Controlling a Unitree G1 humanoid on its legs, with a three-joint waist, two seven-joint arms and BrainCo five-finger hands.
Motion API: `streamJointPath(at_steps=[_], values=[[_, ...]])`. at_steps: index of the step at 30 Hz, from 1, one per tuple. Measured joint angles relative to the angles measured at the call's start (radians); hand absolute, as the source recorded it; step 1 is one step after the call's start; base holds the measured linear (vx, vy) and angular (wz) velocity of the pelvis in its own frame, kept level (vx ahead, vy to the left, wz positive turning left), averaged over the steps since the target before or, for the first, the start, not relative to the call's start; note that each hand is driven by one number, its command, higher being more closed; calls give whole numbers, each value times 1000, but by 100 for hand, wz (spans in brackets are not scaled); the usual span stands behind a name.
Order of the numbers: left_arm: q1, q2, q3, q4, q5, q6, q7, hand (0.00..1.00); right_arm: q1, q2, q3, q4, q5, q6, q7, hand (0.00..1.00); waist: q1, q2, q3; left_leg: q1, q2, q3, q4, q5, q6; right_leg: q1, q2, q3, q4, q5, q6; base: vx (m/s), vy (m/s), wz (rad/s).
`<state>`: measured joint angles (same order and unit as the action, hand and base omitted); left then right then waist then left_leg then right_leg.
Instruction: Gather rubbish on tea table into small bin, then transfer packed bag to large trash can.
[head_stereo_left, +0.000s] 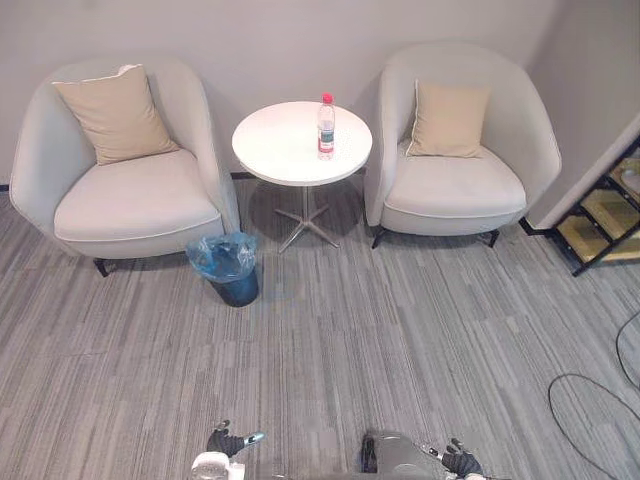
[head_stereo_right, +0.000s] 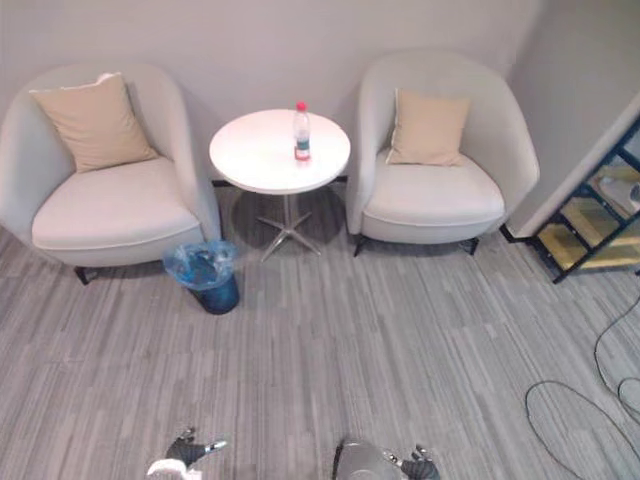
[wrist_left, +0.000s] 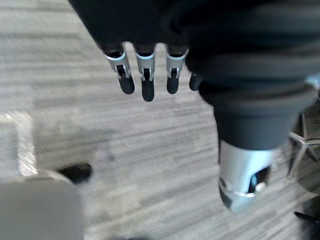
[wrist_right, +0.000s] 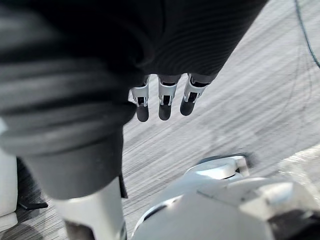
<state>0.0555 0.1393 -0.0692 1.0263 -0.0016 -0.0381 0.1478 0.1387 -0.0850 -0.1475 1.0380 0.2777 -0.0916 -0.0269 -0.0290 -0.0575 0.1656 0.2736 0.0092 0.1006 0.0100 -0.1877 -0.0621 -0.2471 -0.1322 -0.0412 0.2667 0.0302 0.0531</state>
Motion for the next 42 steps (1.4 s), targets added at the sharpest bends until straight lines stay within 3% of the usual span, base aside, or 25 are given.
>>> streamJointPath(at_steps=[1, 2, 4, 6, 7, 9, 11, 12, 14, 15, 16, 19, 21, 22, 24, 26, 28, 30, 32, 34, 35, 37, 39, 41, 42], values=[[-11, -43, 14, 6, -2, 5, 2, 0, -16, -27, -6, -1, -3, 1, 3, 0, -5, 54, 21, 20, 45, -6, 13, -30, -21, -4, 30, -34, 64, -21, -4, 328, -285, 33], [-8, -55, 14, 2, 1, 0, -2, 0, -19, -33, -4, 0, -4, 1, 6, 0, -5, 58, 15, 2, 52, -13, 68, -32, -21, 1, 34, -40, 60, -81, -18, 222, -211, -1], [-18, -72, 16, -1, 1, 1, -2, 0, -18, -34, -7, 1, -2, 2, 7, 0, -3, 75, 9, -121, 84, -37, 314, -41, -37, 39, 46, -58, 15, -94, -27, 235, -260, 11], [-23, -92, 56, -18, 1, 1, -1, 0, -13, -45, -7, -2, 0, 2, 5, 0, 1, 92, 28, -260, 142, -56, 642, 0, -98, 114, 82, -76, -31, -110, -52, 252, -257, 12], [-24, -96, 64, -24, 1, 1, -1, 0, -10, -49, -7, -3, 0, 2, 4, 0, 8, 101, 30, -298, 161, -48, 737, 4, -99, 142, 94, -81, -43, -117, -61, 244, -152, 1], [-30, -102, 71, -40, 0, -2, -2, 0, -4, -48, -7, -3, 0, 2, -4, 0, 25, 100, 35, -377, 189, 41, 845, -23, -52, 244, 96, -90, -114, -123, -68, 268, -114, 9], [-37, -106, 69, -49, -1, -5, 0, 0, -3, -47, -7, -3, 2, 2, -8, 0, 33, 99, 36, -428, 174, 102, 785, -42, -19, 299, 87, -95, -167, -124, -65, 213, -57, 12], [-38, -106, 60, -55, -1, -6, 0, 0, 3, -47, -6, -4, 6, 1, -12, 0, 34, 100, 36, -447, 147, 119, 647, -39, -17, 324, 81, -102, -198, -125, -58, 215, 33, 1], [-43, -104, 38, -55, -1, -5, 1, 0, 0, -48, -5, -6, 6, 1, -15, 0, 36, 104, 33, -442, 104, 114, 353, 8, -22, 349, 83, -102, -231, -131, -44, 255, 93, -7], [-44, -104, 32, -54, -1, -4, 1, 0, 1, -51, -5, -5, 6, 1, -15, 0, 41, 111, 32, -433, 86, 81, 204, 90, -34, 364, 93, -95, -248, -135, -36, 355, 158, -31], [-44, -104, 30, -52, 0, -4, 1, 0, 1, -50, 5, -3, 5, 2, -17, 0, 60, 113, 25, -410, 73, 76, 166, 166, -21, 389, 95, -64, -265, -143, -21, 401, 158, -34], [-60, -93, 14, -32, 1, -2, -1, 0, 9, -35, 31, 1, -2, 3, -15, 0, 60, 68, 8, -405, 8, 79, 189, 134, 51, 387, 34, -52, -237, -168, 10, 438, 152, -3], [-64, -95, 12, -20, 1, 0, -1, 0, 7, -39, 33, 0, -3, 2, -12, 0, 61, 67, 6, -362, -21, 99, 173, 104, 66, 365, 3, -13, -120, -220, 47, 394, 151, -9], [-63, -97, 11, -13, 1, 0, 0, 0, -1, -48, 32, 1, -6, 2, -11, 0, 61, 74, 3, -315, -28, 121, 145, 86, 72, 297, -6, 32, 57, -251, 87, 419, 196, -34], [-60, -82, -8, 2, 0, 4, 0, 0, -9, -45, 31, 0, -5, 0, -10, 0, 57, 73, 4, -231, -38, 129, 111, 66, 83, 194, -17, 60, 365, -247, 134, 335, 139, -17], [-57, -64, -50, 23, 0, 6, -2, 0, -13, -38, 32, 0, -6, 0, -9, 0, 30, 68, 7, -133, -43, 107, 80, 37, 89, 142, -57, -32, 543, -285, 92, 390, 32, 22], [-56, -64, -55, 28, 0, 7, -4, 0, -15, -39, 32, -1, -16, 0, -1, 0, 24, 67, 8, -68, -30, 99, 47, 24, 84, 113, -66, -112, 540, -329, 60, 344, -47, 18], [-54, -68, -57, 28, 0, 8, -8, 0, -21, -42, 31, -4, -34, 0, 6, 0, 12, 75, 13, -36, 6, 81, 38, 23, 82, 56, -44, -165, 422, -346, 32, 336, -145, 24], [-54, -69, -57, 27, 0, 7, -15, 0, -23, -45, 30, -5, -36, -3, 7, 0, 9, 83, 17, -23, 35, 72, 40, 23, 82, 34, -12, -156, 287, -313, 12, 283, -181, 27], [-50, -66, -52, 27, 2, 7, -19, 0, -19, -36, 33, -3, -40, -3, 7, 0, 6, 67, 15, -11, 51, 39, 46, 9, 57, 42, 32, -51, 13, -150, 18, 428, -336, 44], [-54, -70, -41, 33, 3, 6, -20, 0, -15, -37, 24, 0, -37, -4, 8, 0, 0, 66, 15, 11, 62, 10, 47, -29, 2, 51, 48, -19, -9, -22, -3, 376, -297, 44], [-67, -107, -26, 43, 4, 4, -24, 0, -27, -62, 15, 1, -40, -2, 8, 0, -5, 112, 32, 7, 107, -22, 86, -36, -10, 59, 71, -63, 39, -85, -24, 279, -239, 35], [-72, -117, -26, 45, 4, 5, -24, 0, -29, -62, 3, 7, -41, 3, 7, 0, -14, 121, 34, -34, 128, -45, 204, -28, -24, 102, 73, -100, 33, -117, -39, 254, -254, 54], [-79, -124, -26, 42, 3, 3, -25, 0, -19, -59, 3, 9, -40, 4, 7, 0, -13, 117, 39, -95, 145, -66, 362, -4, -64, 164, 78, -125, -1, -136, -48, 250, -241, 50], [-83, -127, -25, 34, 1, 2, -25, 0, -14, -58, 8, 9, -40, 3, 7, 0, -2, 105, 47, -157, 162, -61, 506, 31, -129, 211, 78, -135, -33, -142, -63, 218, -167, 21]])
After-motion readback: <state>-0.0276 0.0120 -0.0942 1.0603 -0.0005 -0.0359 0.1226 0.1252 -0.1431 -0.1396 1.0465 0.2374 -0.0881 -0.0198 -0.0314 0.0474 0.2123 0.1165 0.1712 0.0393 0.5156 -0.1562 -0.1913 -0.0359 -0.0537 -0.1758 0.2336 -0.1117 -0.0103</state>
